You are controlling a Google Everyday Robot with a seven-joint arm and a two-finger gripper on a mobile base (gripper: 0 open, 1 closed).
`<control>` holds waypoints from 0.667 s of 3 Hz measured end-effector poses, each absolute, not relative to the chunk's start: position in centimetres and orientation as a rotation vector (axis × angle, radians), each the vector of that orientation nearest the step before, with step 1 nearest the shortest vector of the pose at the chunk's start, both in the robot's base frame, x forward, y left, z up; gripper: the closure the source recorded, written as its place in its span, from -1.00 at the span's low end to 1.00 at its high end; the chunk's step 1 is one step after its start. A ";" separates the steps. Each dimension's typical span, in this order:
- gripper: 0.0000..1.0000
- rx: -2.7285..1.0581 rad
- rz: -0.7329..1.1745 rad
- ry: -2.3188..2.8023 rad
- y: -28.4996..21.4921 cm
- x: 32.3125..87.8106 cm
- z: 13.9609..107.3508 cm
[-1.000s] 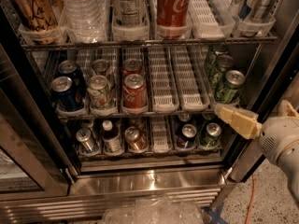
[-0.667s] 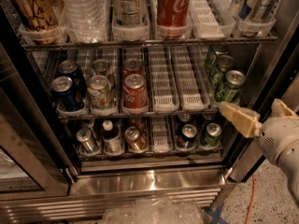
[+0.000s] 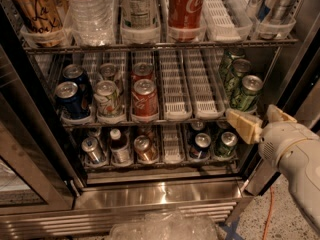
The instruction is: Pick green can from middle shelf of fridge
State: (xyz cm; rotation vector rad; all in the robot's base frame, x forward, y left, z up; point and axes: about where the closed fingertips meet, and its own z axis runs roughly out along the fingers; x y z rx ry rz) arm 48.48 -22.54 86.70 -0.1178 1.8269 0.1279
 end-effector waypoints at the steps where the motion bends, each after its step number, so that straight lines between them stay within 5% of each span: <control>1: -0.66 -0.118 0.128 1.827 -22.5 48.5 86.7; 2: -0.58 -0.118 0.128 1.827 -22.5 48.5 86.7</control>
Offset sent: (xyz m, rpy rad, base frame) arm 0.0000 0.0000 0.0000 0.0000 0.0000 0.0000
